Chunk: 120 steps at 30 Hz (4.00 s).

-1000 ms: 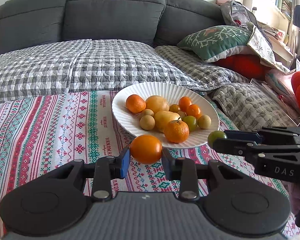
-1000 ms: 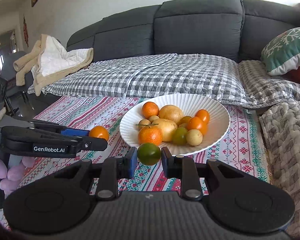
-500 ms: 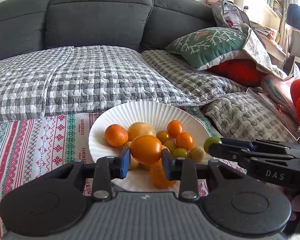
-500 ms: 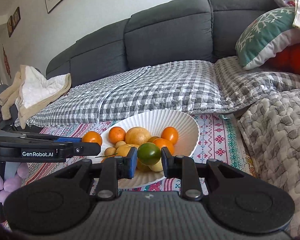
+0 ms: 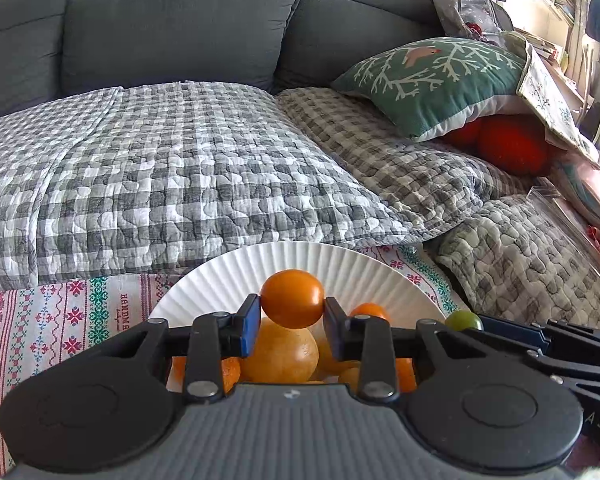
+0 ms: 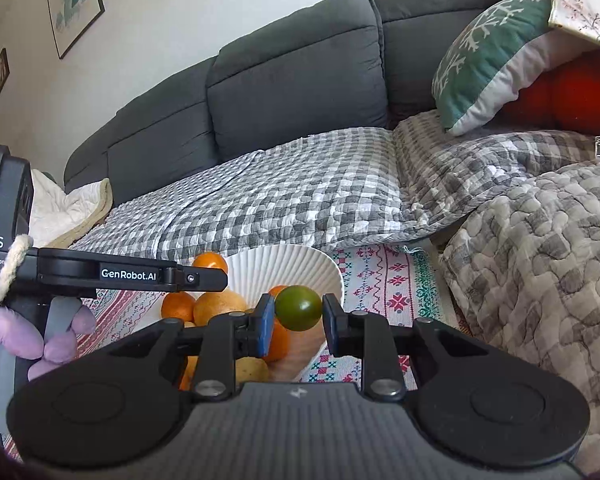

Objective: Organize fruits

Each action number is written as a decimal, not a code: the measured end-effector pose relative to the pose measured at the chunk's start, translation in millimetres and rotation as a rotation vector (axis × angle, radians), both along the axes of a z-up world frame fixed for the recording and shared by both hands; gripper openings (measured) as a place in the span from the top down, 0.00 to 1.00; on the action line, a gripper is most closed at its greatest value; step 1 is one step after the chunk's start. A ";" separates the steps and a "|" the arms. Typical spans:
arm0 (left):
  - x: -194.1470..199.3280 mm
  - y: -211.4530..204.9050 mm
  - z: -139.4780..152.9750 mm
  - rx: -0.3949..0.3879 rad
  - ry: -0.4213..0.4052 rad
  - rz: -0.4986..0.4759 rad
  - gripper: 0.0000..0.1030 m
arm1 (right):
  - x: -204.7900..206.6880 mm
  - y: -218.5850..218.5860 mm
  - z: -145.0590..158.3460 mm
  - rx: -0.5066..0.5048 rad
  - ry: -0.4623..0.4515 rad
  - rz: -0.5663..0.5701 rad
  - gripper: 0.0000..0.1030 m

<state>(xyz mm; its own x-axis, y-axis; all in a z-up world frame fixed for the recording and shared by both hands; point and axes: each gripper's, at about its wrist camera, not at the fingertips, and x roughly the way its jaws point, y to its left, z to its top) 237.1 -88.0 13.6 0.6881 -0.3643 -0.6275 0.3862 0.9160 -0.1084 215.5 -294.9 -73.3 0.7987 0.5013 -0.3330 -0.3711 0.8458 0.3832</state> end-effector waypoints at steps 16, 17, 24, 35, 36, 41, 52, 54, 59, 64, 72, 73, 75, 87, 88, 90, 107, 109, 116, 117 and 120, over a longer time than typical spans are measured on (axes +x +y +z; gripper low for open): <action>28.2 -16.0 -13.8 0.023 0.068 0.001 0.71 | 10.8 5.1 -6.7 -0.003 -0.002 0.016 0.77; 28.6 -16.2 -13.7 0.025 0.070 0.000 0.71 | 10.7 5.2 -6.8 -0.003 -0.002 0.016 0.77; 29.5 -18.1 -13.2 0.037 0.074 -0.008 0.70 | 10.4 6.9 -7.1 -0.005 0.000 0.024 0.75; 23.0 -15.2 -7.2 0.042 0.051 0.010 0.50 | 8.9 0.2 -4.6 0.012 0.002 -0.003 0.64; 21.7 -14.5 -5.8 0.042 0.047 0.012 0.48 | 8.5 -0.4 -3.8 0.013 0.002 -0.005 0.63; 9.1 -9.2 6.1 0.053 0.014 0.027 0.33 | 3.8 -5.5 2.3 0.011 -0.002 -0.020 0.51; -43.0 11.7 22.8 0.096 -0.030 0.062 0.09 | -14.9 -15.9 15.2 -0.012 0.008 -0.018 0.31; -55.4 16.4 23.0 0.108 -0.032 0.072 0.07 | -20.2 -13.1 17.5 -0.026 0.008 -0.004 0.28; -83.9 30.5 19.7 0.107 -0.013 0.117 0.04 | -34.1 -3.5 22.6 -0.071 0.009 0.031 0.20; -110.4 43.2 11.6 0.106 0.023 0.162 0.04 | -52.0 2.9 25.9 -0.125 0.011 0.054 0.13; -151.6 61.7 3.3 0.138 0.071 0.230 0.04 | -82.3 9.5 30.0 -0.180 0.009 0.051 0.06; -156.4 63.7 2.3 0.143 0.080 0.242 0.04 | -86.2 11.0 30.4 -0.180 0.010 0.040 0.05; -165.5 66.8 0.0 0.151 0.097 0.265 0.04 | -93.6 14.3 31.1 -0.182 0.008 0.021 0.04; -201.8 65.5 -9.7 0.262 0.110 0.320 0.04 | -126.2 43.8 13.3 -0.251 0.164 -0.096 0.02; -203.2 64.7 -10.3 0.269 0.109 0.322 0.04 | -127.6 45.7 12.1 -0.256 0.172 -0.100 0.02; -205.1 63.0 -11.8 0.278 0.112 0.332 0.04 | -129.6 48.2 11.2 -0.268 0.181 -0.108 0.02; -208.6 67.0 -9.2 0.234 0.141 0.373 0.05 | -130.7 65.1 6.5 -0.333 0.189 -0.148 0.01; -208.7 67.4 -9.4 0.237 0.139 0.378 0.05 | -131.4 67.2 6.9 -0.339 0.184 -0.145 0.00; -209.1 66.3 -9.0 0.236 0.129 0.381 0.05 | -132.0 65.9 8.5 -0.340 0.175 -0.153 0.00; -209.2 66.0 -9.1 0.237 0.128 0.380 0.05 | -131.5 65.4 8.5 -0.338 0.176 -0.155 0.00; -209.3 65.4 -9.2 0.241 0.125 0.380 0.05 | -130.5 64.4 7.8 -0.337 0.180 -0.158 0.00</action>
<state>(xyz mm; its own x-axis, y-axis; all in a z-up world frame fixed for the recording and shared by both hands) 27.8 -22.6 4.3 0.6584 0.0654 -0.7498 0.0154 0.9948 0.1002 85.0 -230.6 -65.5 0.7713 0.2157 -0.5988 -0.1786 0.9764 0.1216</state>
